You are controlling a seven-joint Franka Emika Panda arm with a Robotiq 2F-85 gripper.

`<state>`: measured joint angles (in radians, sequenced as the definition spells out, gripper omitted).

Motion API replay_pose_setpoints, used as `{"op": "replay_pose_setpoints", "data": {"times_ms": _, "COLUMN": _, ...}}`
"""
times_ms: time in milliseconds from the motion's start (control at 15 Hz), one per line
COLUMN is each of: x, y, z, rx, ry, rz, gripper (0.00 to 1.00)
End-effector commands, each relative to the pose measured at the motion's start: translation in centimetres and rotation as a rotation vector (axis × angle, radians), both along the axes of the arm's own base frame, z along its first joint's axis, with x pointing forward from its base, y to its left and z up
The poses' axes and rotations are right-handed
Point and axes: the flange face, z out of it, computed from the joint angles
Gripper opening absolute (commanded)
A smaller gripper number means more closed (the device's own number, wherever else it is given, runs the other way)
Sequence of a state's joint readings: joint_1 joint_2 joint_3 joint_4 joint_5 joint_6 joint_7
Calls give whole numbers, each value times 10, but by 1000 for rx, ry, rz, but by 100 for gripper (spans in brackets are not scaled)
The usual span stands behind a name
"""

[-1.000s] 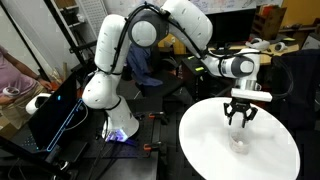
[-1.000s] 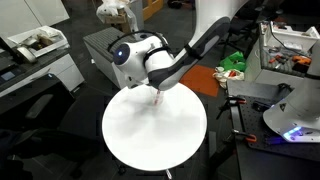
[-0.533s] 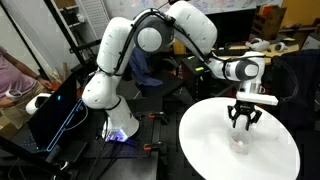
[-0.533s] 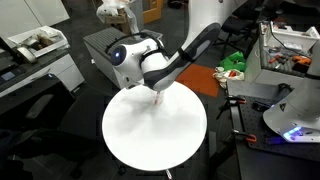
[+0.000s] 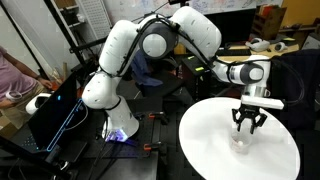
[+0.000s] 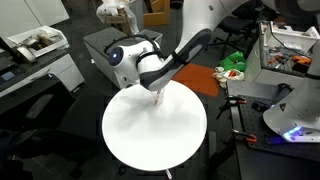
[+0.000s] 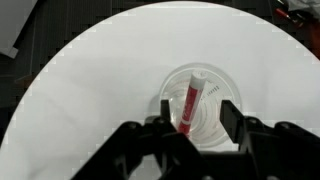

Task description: Remove the marker from the cup and put it on the table

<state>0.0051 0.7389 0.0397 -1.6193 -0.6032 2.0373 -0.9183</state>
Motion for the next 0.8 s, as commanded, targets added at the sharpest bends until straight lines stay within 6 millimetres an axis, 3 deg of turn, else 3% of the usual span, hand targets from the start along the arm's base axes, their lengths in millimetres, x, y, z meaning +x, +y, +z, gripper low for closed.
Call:
{"op": "replay_pose_setpoints", "data": {"times_ms": 0, "x": 8, "y": -5, "z": -5, "rx": 11, "ry": 5, "rz": -10, "gripper": 54}}
{"op": "replay_pose_setpoints", "data": {"times_ms": 733, "x": 7, "y": -17, "z": -23, "rx": 38, "ry": 27, "rz": -57, "gripper": 50}}
